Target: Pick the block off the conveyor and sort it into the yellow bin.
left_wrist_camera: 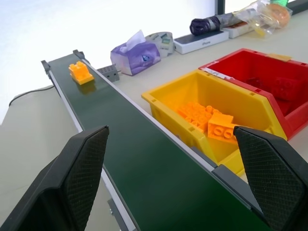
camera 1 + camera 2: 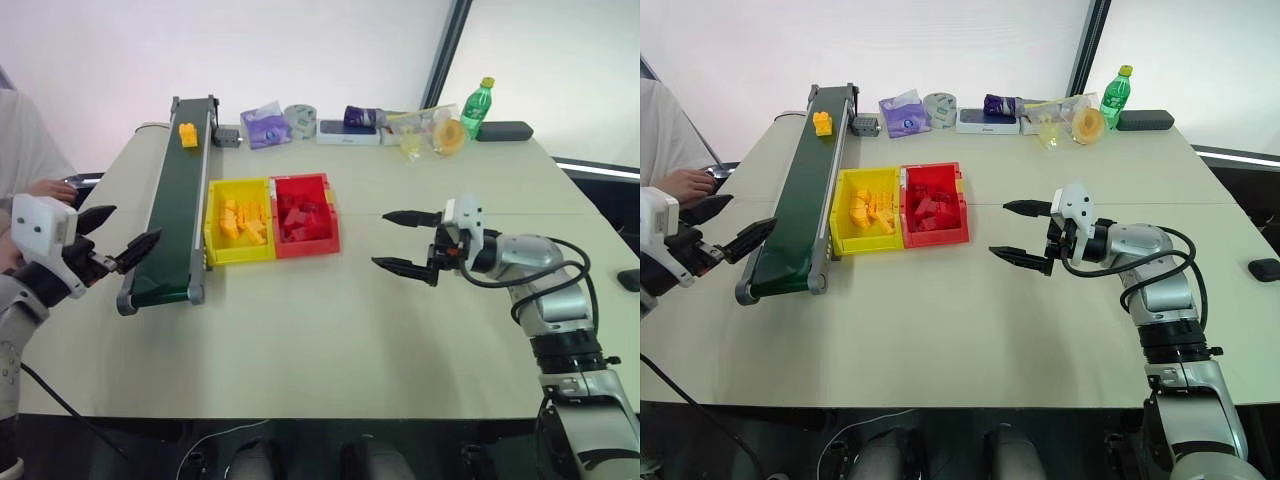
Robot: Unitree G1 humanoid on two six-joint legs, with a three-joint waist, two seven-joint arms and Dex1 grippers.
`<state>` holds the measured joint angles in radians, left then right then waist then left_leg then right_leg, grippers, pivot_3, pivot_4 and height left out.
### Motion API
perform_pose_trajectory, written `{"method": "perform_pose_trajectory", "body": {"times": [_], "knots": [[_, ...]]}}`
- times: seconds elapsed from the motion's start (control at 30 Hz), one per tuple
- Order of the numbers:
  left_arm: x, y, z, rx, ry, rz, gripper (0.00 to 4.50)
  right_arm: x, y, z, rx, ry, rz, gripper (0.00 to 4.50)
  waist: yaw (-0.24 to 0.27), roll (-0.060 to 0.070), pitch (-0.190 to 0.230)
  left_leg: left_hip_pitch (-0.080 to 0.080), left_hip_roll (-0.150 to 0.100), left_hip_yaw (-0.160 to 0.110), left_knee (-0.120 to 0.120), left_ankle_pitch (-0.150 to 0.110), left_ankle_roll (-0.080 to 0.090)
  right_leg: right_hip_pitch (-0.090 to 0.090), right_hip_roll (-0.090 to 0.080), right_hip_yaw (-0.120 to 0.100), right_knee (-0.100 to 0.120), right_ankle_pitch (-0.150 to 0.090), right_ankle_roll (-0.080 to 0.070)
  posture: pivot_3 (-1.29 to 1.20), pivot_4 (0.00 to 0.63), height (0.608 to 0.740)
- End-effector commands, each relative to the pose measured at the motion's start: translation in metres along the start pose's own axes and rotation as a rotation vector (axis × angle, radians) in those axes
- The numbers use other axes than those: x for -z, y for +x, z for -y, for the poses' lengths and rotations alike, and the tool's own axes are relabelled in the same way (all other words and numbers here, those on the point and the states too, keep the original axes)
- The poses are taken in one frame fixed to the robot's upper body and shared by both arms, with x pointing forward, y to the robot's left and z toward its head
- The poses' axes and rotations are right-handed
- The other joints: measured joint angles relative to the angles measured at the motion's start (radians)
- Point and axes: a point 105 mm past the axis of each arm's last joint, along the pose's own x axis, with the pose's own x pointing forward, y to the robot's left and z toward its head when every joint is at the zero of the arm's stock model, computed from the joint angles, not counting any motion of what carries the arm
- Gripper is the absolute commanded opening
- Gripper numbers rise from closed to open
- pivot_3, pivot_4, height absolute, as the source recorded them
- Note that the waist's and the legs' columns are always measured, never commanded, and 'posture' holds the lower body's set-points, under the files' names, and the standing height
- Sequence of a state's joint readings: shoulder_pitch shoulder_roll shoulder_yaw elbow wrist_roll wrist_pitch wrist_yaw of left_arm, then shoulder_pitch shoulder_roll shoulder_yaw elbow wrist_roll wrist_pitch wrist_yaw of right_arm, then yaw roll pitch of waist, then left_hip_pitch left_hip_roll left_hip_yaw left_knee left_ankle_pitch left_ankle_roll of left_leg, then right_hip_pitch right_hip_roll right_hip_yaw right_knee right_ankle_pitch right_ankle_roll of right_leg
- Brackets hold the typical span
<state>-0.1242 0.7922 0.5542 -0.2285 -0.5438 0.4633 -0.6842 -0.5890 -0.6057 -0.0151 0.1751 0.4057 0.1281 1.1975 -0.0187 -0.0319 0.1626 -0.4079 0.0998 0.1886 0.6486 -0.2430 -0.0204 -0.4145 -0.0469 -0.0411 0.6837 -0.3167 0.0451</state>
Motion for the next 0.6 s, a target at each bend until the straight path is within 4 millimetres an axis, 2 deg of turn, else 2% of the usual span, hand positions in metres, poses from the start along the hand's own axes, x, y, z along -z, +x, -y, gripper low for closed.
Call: {"method": "perform_pose_trajectory", "body": {"times": [0.03, 0.6], "knots": [[-0.0089, 0.0020, 0.0009, -0.012, 0.025, 0.039, 4.38, -0.0130, 0.0006, 0.0024, 0.001, -0.043, 0.029, 4.50, 0.000, 0.000, 0.000, 0.000, 0.000, 0.000, 0.000, 0.000, 0.000, 0.000, 0.000, 0.000, 0.000, 0.000, 0.000, 0.00, 0.150, 0.740], [-0.0090, 0.0013, -0.0023, -0.015, 0.026, 0.044, 4.38, -0.0127, 0.0002, 0.0021, 0.002, -0.046, 0.030, 4.50, 0.000, 0.000, 0.000, 0.000, 0.000, 0.000, 0.000, 0.000, 0.000, 0.000, 0.000, 0.000, 0.000, 0.000, 0.000, 0.00, 0.150, 0.740]]}}
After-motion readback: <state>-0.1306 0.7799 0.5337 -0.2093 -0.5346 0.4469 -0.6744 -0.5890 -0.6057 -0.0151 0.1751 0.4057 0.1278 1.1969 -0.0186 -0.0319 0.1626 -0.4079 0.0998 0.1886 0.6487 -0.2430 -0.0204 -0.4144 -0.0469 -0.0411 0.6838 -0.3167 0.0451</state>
